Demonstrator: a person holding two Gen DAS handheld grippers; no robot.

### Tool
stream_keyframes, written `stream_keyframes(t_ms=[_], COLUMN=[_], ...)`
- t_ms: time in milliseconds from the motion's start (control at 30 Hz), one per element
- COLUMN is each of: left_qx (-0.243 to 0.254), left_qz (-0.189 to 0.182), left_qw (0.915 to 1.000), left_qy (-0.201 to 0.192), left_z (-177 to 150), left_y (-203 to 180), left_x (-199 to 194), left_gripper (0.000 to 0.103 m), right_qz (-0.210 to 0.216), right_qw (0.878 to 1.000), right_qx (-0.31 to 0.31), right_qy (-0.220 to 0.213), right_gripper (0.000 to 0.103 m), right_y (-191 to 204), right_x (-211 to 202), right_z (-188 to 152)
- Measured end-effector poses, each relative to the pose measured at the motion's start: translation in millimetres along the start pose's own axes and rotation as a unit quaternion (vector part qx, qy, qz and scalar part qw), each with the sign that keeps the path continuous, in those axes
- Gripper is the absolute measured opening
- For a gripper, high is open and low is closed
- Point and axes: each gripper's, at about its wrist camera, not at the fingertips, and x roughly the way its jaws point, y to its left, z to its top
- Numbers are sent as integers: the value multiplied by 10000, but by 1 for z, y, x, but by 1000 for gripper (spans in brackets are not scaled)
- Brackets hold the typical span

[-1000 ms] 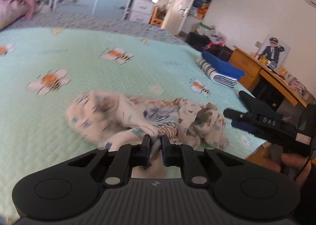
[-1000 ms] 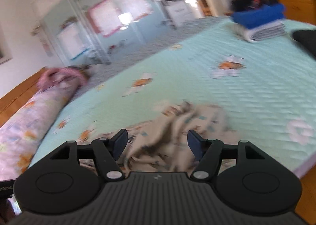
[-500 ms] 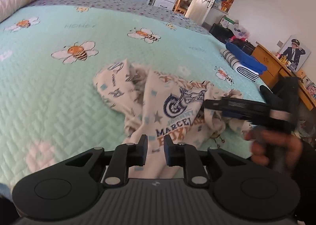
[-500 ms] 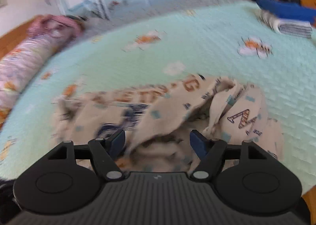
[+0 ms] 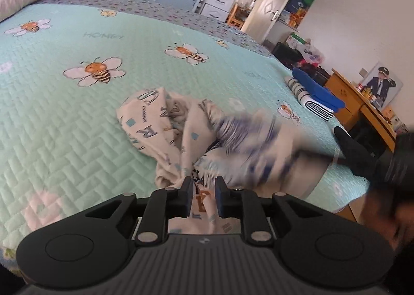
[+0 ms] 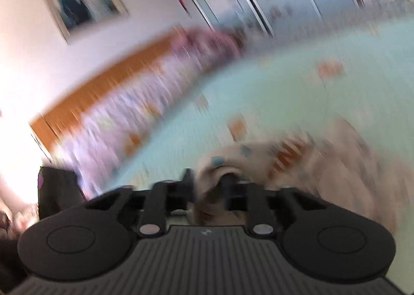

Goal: Fold clothes
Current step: 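Grasp the garment edge with the left gripper while the right gripper grasps another edge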

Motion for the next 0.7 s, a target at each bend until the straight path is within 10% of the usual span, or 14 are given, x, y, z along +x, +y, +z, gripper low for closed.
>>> stream_keyframes(t_ms=[133, 267, 500, 600, 667, 700], left_qx=[-5, 3, 154, 118, 56, 24], left_qz=[-3, -55, 29, 121, 156, 170], left_qw=[10000, 9999, 9997, 9997, 9997, 9997], left_qy=[68, 138, 205, 203, 172, 155], left_z=[-3, -4, -7, -7, -6, -5], left_y=[1, -2, -11, -8, -5, -3], left_x=[-1, 4, 2, -1, -3, -4], left_gripper=[18, 19, 25, 25, 26, 26], right_qz=[-572, -1006, -2165, -2345, -2044, -1905], right_qw=[9944, 9815, 9659, 9552, 9631, 9696], right_qx=[826, 975, 1399, 1802, 1744, 1533], right_qy=[-319, -1306, -231, 96, 133, 84], right_gripper=[46, 90, 90, 71, 30, 29], right_y=[-28, -36, -106, -127, -113, -101], right_x=[-34, -62, 40, 79, 91, 89], right_z=[-22, 13, 66, 60, 55, 54])
